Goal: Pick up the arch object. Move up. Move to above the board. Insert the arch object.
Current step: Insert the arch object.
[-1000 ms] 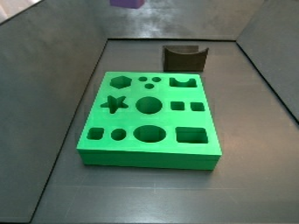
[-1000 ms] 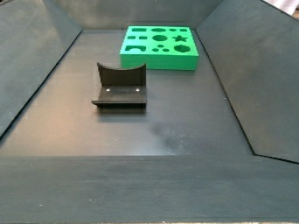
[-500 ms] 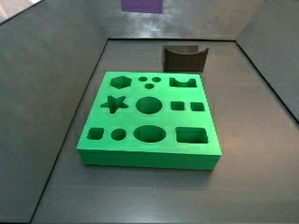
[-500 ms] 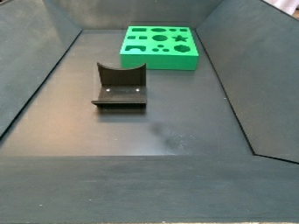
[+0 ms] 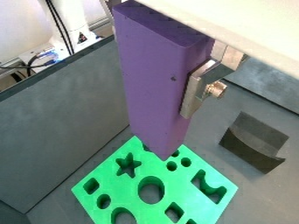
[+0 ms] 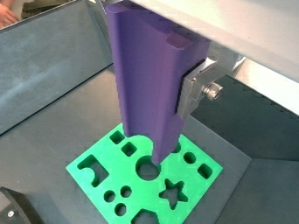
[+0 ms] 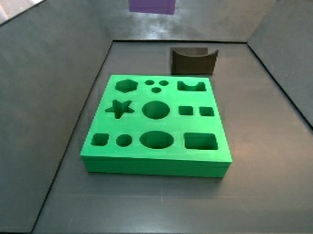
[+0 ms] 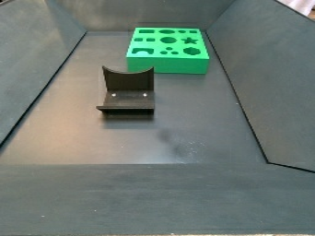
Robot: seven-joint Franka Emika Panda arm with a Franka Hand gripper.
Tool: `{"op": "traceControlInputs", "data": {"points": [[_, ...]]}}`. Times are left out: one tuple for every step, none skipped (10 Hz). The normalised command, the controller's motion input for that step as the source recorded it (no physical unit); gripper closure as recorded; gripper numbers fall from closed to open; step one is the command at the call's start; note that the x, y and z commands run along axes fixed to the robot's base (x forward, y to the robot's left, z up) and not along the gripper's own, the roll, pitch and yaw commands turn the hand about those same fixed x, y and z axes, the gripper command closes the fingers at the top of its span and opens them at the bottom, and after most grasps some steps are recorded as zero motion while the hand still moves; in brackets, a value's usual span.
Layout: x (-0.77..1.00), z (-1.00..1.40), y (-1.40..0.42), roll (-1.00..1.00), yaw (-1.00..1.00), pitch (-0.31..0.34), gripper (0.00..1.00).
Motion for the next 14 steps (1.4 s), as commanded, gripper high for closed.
{"op": "traceControlInputs", "data": {"points": [[0.00, 0.00, 0.00, 0.00, 0.00, 0.004, 1.00], [0.00, 0.00, 0.00, 0.00, 0.00, 0.010, 1.00], [0.00, 0.00, 0.00, 0.00, 0.00, 0.004, 1.00], [0.01, -0.03, 0.00, 0.02, 0.00, 0.000, 1.00], [0.36, -0.67, -0.11, 0.35, -0.15, 0.000, 1.00], [1.00, -0.54, 0.45, 0.09, 0.05, 0.140, 1.00], [1.00, -0.80, 0.54, -0.01, 0.00, 0.064, 1.00], [1.00, -0.85, 0.53, -0.09, 0.00, 0.016, 1.00], [1.00, -0.87, 0.38, -0.07, 0.00, 0.000, 1.00], [1.00, -0.87, 0.30, 0.00, -0.07, 0.000, 1.00], [1.00, -0.86, 0.30, 0.00, -0.07, 0.000, 1.00], [1.00, -0.87, 0.30, -0.01, -0.07, 0.000, 1.00], [1.00, -0.83, 0.39, -0.02, -0.02, -0.004, 1.00], [0.10, 0.00, 0.00, 0.12, -0.05, 0.000, 1.00]]}}
